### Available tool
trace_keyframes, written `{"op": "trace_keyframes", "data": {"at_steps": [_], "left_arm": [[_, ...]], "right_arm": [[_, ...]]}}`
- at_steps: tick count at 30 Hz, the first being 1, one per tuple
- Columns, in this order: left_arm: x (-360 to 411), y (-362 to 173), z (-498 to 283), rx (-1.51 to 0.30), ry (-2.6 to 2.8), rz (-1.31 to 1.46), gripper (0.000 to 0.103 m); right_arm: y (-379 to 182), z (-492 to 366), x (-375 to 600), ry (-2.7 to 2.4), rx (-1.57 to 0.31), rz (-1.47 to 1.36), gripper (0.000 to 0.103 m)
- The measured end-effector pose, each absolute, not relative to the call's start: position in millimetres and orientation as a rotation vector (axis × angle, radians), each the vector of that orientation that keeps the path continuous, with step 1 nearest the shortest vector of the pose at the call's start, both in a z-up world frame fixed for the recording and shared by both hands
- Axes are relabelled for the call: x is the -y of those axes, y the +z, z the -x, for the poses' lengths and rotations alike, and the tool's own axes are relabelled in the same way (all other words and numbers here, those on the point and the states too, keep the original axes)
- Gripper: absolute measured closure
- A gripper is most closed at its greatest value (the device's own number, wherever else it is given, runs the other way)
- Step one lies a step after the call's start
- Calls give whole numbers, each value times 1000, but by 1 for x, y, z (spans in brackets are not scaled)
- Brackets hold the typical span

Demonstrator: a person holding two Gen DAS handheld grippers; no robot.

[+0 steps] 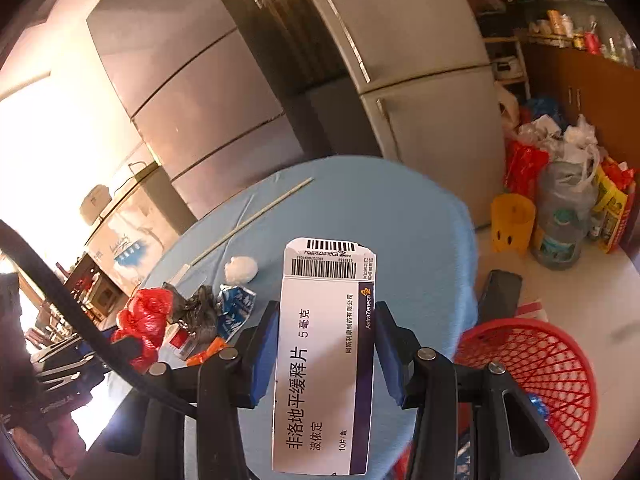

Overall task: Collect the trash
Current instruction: 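Carry both items to the red basket and open both tools to drop them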

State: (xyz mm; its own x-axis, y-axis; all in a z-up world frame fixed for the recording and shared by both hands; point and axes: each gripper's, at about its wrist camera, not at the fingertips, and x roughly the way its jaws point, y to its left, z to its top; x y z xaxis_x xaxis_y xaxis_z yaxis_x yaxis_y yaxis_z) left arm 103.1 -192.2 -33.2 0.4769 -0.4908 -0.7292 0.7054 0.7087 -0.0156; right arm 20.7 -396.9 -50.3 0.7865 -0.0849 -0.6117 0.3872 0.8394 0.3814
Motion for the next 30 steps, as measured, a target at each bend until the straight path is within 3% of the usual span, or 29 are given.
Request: {"op": "trace_keyframes", "data": {"at_steps": [13,26,30], "left_arm": [[269,-31,-70,-761,-895,-407,56],[335,-62,-29,-925,-1162,-464,56],[350,-69,-14,-918,-1196,-497,47]], "right_arm": [[-48,44,448,-380,-576,-571,55],[-76,107,503,-532,-564,-718,55],[-85,114,511,-546,-581,-759,53]]}}
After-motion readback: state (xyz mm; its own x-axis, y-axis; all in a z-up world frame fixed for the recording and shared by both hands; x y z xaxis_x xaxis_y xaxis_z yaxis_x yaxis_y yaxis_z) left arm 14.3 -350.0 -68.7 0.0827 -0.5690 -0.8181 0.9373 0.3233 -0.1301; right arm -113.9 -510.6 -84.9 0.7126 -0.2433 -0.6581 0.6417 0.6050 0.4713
